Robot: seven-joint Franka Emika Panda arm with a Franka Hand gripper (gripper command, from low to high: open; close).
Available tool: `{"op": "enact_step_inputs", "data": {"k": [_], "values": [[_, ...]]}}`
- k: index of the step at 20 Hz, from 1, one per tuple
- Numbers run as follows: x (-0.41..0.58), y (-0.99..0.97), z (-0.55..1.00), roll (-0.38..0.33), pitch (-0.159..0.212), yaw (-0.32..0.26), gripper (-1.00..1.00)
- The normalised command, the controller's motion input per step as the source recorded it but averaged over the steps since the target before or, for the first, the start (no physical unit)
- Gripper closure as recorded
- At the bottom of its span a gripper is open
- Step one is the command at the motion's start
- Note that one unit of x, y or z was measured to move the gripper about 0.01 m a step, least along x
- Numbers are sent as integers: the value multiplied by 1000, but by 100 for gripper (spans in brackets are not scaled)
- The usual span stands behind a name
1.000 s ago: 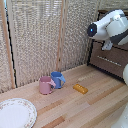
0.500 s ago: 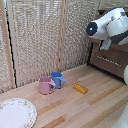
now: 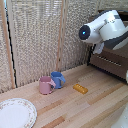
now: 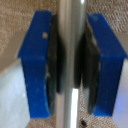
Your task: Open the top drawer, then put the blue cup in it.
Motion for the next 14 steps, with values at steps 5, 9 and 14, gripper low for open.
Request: {"op": "enact_step_inputs", "data": {"k": [5,9,14], "values": [[435,746,-22,2,6,-93,100],[316,466,14,-44,36,-89,100],[8,128,15,-20,-2,12,-100]]}}
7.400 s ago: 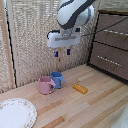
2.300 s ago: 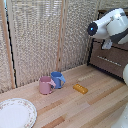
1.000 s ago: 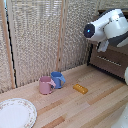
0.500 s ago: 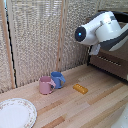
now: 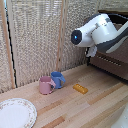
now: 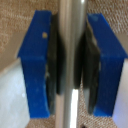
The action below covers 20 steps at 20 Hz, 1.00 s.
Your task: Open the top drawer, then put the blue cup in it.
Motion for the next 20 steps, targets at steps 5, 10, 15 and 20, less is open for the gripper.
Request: {"op": "enact_step_inputs", "data": {"k": [5,10,15,20], "values": [[-52,597,7,9,-46,90,-100],[-187,519,-185,69,-148,132,-100],[50,505,154,134,4,-130,-100],[32,113,187,259,87,-232,-100]]}}
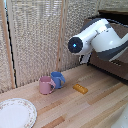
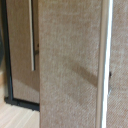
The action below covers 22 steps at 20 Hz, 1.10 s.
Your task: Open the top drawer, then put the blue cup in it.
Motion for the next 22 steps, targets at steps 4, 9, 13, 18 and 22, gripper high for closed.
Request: {"op": "enact_step_inputs", "data": {"k": [4,9,13,18,22], "values": [[92,192,109,281,129,-194,-100],[87,196,67,294,139,-189,-100],[90,194,69,296,137,-192,-100],[88,185,91,290,128,-199,-100],[27,50,167,268,77,-264,-100]]}}
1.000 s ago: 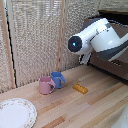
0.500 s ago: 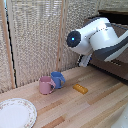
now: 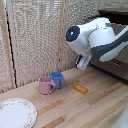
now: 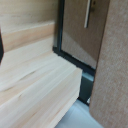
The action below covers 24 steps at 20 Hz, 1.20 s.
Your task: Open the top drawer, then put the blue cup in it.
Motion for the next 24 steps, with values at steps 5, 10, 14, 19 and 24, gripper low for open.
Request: {"op": "enact_step_inputs", "data": {"k": [5,10,14,19,24], "values": [[3,0,199,256,57,-295,-100],[10,2,198,257,59,-293,-100],[88,64,168,267,82,-268,-100],[330,208,186,252,87,-207,-100],[611,327,212,228,79,-121,-100]]}}
